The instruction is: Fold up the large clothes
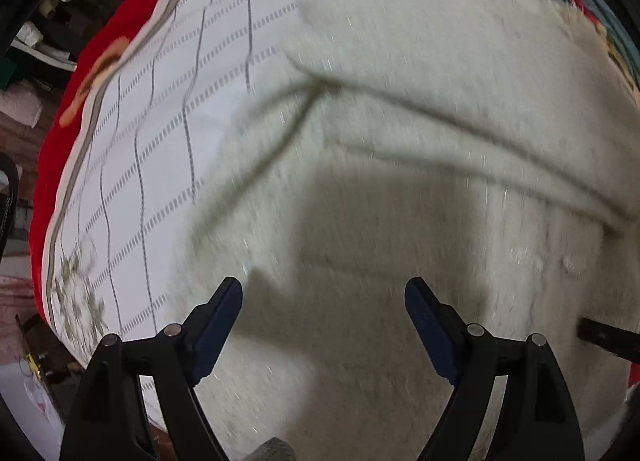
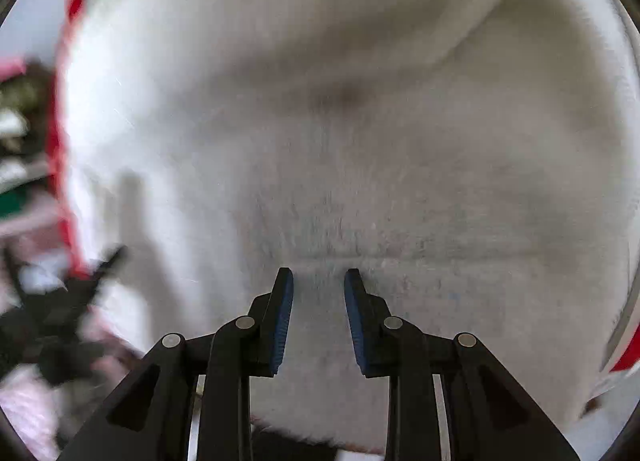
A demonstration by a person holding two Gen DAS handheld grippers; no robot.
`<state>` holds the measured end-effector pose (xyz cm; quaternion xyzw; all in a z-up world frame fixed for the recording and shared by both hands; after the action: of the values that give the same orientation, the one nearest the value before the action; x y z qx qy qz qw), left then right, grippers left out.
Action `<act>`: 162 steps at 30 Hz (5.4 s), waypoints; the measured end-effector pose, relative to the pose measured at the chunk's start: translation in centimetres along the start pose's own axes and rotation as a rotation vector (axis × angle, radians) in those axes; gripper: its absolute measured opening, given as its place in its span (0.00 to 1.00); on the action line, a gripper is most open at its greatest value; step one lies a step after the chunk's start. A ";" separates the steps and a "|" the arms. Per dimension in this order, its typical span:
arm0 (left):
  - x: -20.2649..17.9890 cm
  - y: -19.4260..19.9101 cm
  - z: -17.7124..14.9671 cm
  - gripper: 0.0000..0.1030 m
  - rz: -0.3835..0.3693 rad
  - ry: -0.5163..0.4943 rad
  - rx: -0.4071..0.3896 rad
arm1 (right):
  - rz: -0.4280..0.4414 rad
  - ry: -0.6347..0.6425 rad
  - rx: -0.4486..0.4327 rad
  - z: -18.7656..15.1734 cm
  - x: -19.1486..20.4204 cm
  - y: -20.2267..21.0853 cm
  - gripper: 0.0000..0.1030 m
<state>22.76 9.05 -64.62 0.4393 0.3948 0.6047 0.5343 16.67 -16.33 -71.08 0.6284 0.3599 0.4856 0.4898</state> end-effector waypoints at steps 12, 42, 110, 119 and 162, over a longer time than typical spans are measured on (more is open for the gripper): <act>-2.2 1.3 3.1 0.81 0.022 -0.018 -0.091 | -0.270 0.002 -0.231 9.7 -8.7 11.4 0.45; 0.3 -1.2 7.3 1.00 0.119 -0.102 -0.153 | -0.239 0.046 -0.326 27.4 -7.3 12.5 0.50; -28.8 7.8 -12.8 1.00 0.620 -0.452 -0.106 | 0.371 -0.156 -0.048 10.3 -27.1 15.6 0.59; -25.4 7.6 -11.9 0.27 0.438 -0.227 -0.069 | 0.557 -0.042 -0.003 14.9 -16.6 11.1 0.85; 9.7 5.2 -3.4 0.19 -0.004 0.402 -0.059 | -0.002 0.286 -0.107 17.9 34.9 3.6 0.25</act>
<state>17.52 18.03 -59.70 0.2932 0.4762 0.6905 0.4587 43.24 10.35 -59.45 0.5253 0.4002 0.5880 0.4670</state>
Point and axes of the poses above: each gripper's, at about its wrist camera, not at the fingertips, and y roughly against the way its jaws point, x to its left, z to its top, the point moved 10 cm from there along -y, roughly the way its jaws point, and after that the axes turned 13 degrees about -x, right-handed, at the moved point
